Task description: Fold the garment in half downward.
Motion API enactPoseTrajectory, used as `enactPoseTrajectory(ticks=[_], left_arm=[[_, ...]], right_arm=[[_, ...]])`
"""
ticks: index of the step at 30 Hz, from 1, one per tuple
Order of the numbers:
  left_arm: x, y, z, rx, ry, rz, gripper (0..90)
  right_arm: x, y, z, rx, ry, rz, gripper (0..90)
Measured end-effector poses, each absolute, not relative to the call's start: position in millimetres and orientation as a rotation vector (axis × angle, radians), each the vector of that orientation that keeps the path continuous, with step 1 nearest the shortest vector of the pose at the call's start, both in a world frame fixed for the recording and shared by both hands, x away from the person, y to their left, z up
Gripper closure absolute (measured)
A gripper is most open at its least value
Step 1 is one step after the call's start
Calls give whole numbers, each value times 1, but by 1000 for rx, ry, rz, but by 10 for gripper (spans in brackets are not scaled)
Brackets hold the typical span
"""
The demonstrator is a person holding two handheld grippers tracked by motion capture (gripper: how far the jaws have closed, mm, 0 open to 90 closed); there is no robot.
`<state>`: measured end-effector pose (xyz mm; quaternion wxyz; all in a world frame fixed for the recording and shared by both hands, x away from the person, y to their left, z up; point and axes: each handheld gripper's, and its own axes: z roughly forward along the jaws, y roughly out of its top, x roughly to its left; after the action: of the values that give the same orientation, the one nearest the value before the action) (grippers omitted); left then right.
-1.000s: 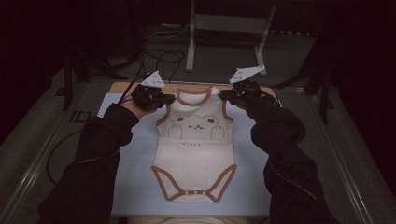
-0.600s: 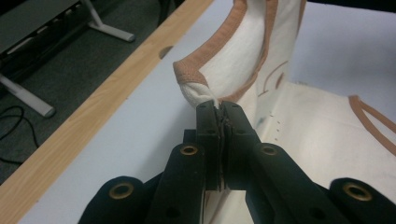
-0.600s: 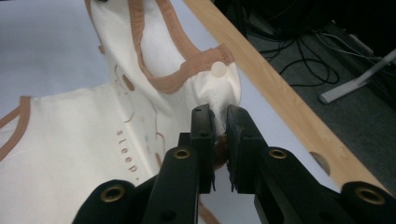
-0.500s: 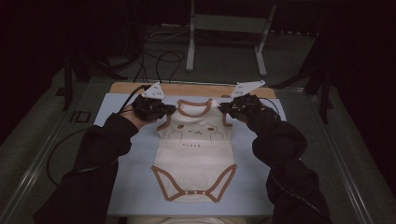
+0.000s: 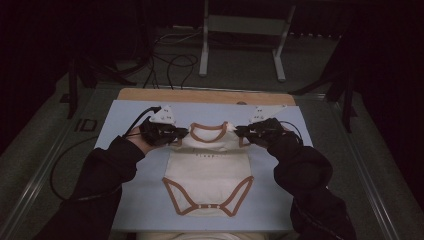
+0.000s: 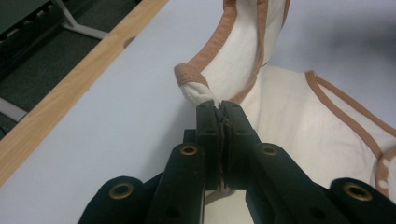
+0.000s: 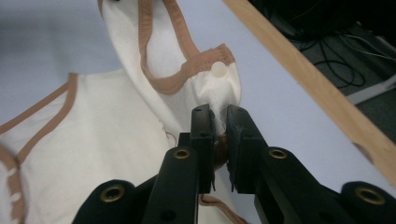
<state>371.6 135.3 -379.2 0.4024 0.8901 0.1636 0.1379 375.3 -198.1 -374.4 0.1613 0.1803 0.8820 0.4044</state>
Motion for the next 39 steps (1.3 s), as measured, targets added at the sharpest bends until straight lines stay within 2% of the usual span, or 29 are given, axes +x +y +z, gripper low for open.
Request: enactPoseTrajectory(ticks=[12, 30, 39], left_arm=[[334, 135, -404, 2273, 367, 321, 874], [299, 134, -444, 2318, 353, 273, 873], [285, 133, -469, 2334, 345, 198, 868]], right_arm=[[343, -197, -397, 478, 2571, 1175, 825], [306, -201, -434, 475, 2654, 1232, 822], [295, -202, -460, 502, 2717, 1231, 816]])
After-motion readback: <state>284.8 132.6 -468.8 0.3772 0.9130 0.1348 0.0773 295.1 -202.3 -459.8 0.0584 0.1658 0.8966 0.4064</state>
